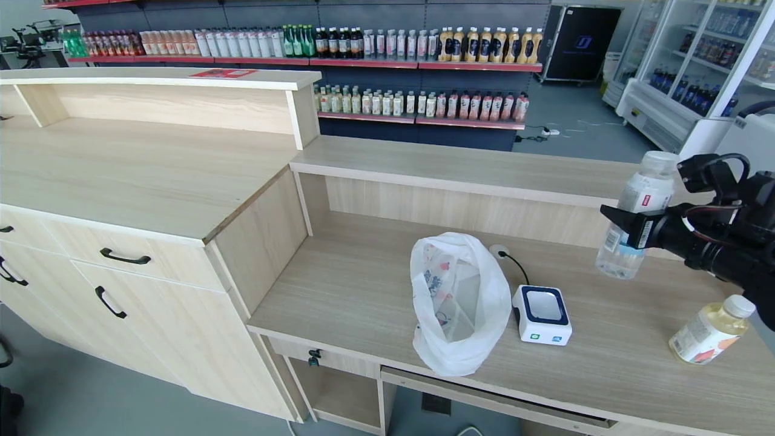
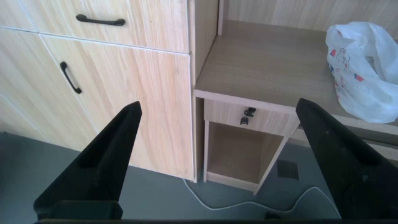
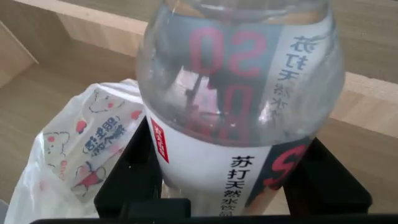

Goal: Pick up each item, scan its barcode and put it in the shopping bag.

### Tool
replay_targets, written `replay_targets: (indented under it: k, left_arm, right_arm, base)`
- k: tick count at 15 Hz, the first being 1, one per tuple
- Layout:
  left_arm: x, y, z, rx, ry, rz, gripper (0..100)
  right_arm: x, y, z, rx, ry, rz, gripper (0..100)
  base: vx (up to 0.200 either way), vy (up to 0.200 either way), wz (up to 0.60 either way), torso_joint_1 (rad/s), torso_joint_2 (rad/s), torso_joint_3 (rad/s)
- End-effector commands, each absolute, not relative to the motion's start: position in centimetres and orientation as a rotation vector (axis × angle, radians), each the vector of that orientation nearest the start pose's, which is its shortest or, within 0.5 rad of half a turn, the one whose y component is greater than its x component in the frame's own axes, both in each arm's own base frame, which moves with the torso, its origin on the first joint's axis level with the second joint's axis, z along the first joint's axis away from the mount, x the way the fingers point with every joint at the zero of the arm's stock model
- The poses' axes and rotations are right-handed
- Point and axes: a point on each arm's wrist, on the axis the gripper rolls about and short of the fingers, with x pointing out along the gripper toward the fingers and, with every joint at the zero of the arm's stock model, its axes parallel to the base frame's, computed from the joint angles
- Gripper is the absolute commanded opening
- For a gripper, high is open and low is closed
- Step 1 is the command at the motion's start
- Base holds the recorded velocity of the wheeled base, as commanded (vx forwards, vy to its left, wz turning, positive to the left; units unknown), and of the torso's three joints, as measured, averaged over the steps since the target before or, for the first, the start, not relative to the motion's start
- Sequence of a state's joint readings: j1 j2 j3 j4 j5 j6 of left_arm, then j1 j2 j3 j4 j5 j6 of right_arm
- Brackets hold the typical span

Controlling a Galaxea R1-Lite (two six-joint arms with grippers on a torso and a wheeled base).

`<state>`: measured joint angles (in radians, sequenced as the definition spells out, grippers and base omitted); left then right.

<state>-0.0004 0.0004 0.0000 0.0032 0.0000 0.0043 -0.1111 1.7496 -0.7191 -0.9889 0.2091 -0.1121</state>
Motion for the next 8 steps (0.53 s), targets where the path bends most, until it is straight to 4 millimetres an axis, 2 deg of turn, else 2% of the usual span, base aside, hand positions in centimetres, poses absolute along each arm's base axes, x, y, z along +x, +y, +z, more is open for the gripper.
replay_targets:
  k: [1, 3, 5, 8]
  left_arm:
    - [-2.3, 0.0, 7.5, 0.005, 0.003, 0.000, 100]
    - [-2.3, 0.0, 7.5, 0.005, 0.003, 0.000, 100]
    - [-2.3, 0.0, 7.5, 0.005, 0.003, 0.000, 100]
    - [-2.3, 0.0, 7.5, 0.005, 0.003, 0.000, 100]
  right_arm:
    - [29.2, -1.3, 17.4, -0.218, 0.043, -0.093, 0]
    - [29.5, -0.5, 17.3, -0.232, 0.027, -0.217, 0]
    - [29.9, 0.4, 17.2, -0.265, -0.017, -0.206, 0]
    - [30.3, 0.4, 16.7, -0.410, -0.022, -0.213, 0]
  base:
    - [0.000, 0.000, 0.00, 0.000, 0.00, 0.000]
    - [0.000, 0.000, 0.00, 0.000, 0.00, 0.000]
    - [0.000, 0.000, 0.00, 0.000, 0.00, 0.000]
    - [0.000, 0.000, 0.00, 0.000, 0.00, 0.000]
